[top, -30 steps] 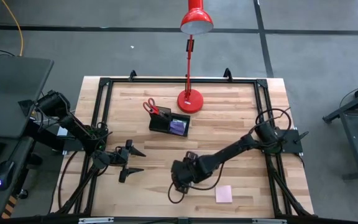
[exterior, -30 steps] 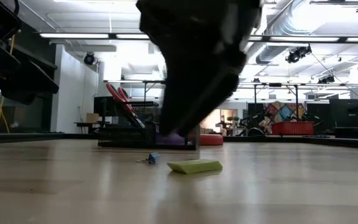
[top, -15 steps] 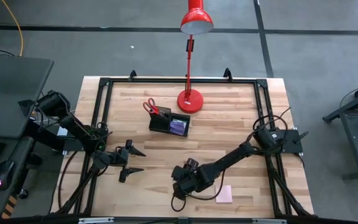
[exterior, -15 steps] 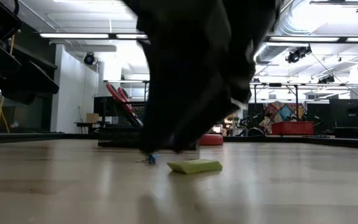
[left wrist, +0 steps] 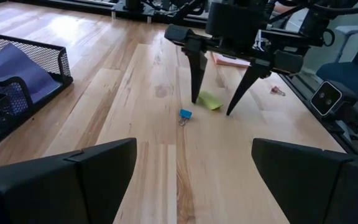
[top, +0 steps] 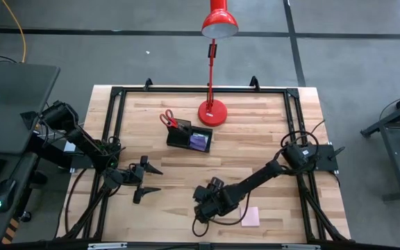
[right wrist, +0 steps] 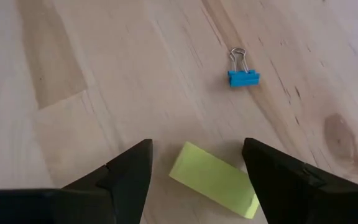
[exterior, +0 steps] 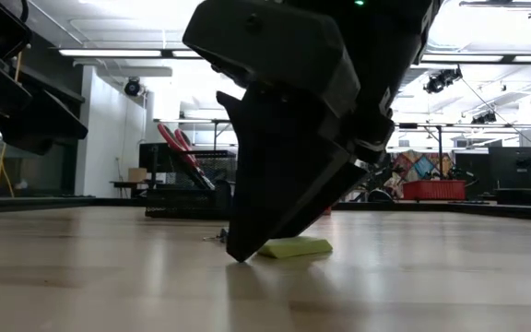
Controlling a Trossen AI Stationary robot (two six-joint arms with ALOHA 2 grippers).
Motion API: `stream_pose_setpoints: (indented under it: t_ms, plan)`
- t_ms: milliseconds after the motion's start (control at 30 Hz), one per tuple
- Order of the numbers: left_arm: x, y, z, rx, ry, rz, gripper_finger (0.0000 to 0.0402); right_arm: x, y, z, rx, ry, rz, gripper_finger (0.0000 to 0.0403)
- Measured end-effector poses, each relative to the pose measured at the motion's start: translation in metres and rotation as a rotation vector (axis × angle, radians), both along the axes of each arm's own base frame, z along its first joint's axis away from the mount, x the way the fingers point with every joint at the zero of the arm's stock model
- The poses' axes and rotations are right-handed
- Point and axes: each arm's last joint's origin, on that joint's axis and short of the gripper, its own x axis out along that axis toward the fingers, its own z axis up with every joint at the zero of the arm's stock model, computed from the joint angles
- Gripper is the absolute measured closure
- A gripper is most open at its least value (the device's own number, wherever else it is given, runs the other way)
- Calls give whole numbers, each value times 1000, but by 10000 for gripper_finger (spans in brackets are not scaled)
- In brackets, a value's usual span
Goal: Pick and place office supplies into organizer
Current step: Put the yellow eraser into the desk organizer
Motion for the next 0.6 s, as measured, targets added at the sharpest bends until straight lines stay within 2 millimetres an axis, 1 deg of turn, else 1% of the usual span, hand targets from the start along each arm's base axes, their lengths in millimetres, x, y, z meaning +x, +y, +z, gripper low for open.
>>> stream_pose_setpoints:
  t_ms: [100, 200, 333, 467, 600]
  plan:
    - [0, 0, 0, 0, 0, 0, 89, -1, 0, 2, -15, 22, -8, 156]
    - [0, 0, 0, 0, 1, 0, 89, -5, -1, 9, -69, 81, -15, 156]
    - [0, 0, 0, 0, 1, 0, 89, -7, 1, 17, -110, 93, -39, 156]
    - [0, 0, 0, -3, 0, 1, 89, -7, 1, 8, -89, 82, -32, 156]
    - [0, 0, 0, -8, 0, 2, 89, -10, -4, 2, -76, 91, -48, 156]
